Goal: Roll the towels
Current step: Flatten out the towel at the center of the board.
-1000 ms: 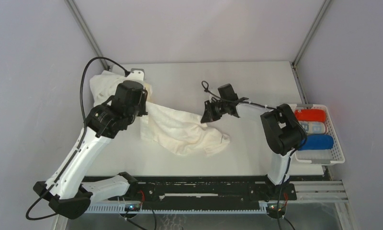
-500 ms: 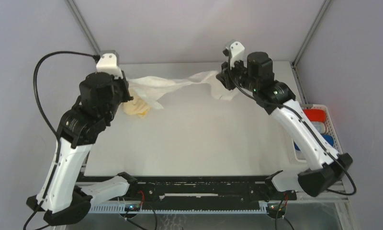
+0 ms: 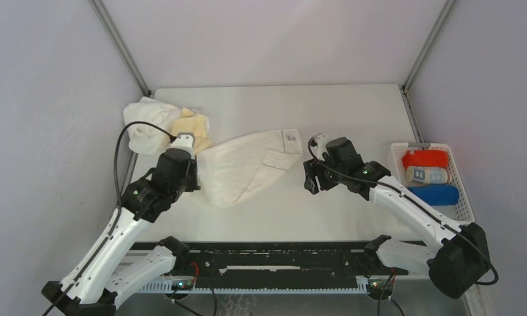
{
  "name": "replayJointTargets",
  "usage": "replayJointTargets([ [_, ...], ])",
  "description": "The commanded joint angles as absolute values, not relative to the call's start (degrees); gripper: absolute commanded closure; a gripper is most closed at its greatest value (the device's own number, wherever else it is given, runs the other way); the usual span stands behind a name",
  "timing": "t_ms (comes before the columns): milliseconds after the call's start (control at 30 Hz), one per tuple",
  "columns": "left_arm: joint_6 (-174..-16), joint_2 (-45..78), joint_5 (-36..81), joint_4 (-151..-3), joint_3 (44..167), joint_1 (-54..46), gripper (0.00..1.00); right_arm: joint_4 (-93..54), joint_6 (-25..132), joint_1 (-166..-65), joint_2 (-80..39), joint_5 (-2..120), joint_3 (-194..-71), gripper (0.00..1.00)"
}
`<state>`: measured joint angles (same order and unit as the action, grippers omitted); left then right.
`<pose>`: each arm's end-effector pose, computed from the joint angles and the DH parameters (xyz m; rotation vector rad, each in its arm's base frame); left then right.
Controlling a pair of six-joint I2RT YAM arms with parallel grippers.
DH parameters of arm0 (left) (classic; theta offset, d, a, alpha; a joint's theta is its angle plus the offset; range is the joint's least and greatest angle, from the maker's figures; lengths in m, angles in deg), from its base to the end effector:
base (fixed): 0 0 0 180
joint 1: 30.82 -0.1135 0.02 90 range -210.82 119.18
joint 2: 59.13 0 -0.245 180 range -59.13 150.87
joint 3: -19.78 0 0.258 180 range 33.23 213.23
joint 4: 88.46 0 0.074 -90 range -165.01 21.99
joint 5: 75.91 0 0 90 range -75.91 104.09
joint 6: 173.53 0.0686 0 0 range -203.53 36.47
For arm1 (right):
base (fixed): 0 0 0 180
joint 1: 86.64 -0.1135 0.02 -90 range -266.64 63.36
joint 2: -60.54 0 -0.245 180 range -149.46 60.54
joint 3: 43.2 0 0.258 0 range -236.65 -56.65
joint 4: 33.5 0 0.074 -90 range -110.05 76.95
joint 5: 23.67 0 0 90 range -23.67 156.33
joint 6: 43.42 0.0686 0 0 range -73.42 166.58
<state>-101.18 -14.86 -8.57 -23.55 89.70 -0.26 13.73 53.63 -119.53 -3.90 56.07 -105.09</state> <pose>0.1714 -0.0705 0.3093 0.0394 2.1942 -0.0235 0.2146 0.1533 0.2150 -0.6368 2.4098 0.5217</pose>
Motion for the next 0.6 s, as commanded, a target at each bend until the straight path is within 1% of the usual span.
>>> replayJointTargets([
  [0,-106.3,-15.2,-4.2,-26.2,85.5,-0.6,1.00,7.3,59.8,-117.7,-4.3,62.8,-106.7,0.37],
  [100,-107.8,-16.3,-4.2,-25.7,84.4,-0.6,1.00,2.2,61.8,-116.0,-11.0,61.2,-107.3,0.37],
  [200,-108.4,-17.2,-5.1,-25.5,83.9,-0.6,1.00,-2.8,63.4,-115.7,-18.9,59.5,-110.9,0.40],
  [367,-110.4,-17.2,-8.3,-24.6,83.9,-0.6,1.00,-3.9,61.4,-121.5,-32.8,64.0,-122.6,0.40],
  [567,-112.1,-18.4,-11.6,-22.9,83.9,-0.6,1.00,-4.9,62.9,-126.9,-45.6,71.6,-134.9,0.40],
])
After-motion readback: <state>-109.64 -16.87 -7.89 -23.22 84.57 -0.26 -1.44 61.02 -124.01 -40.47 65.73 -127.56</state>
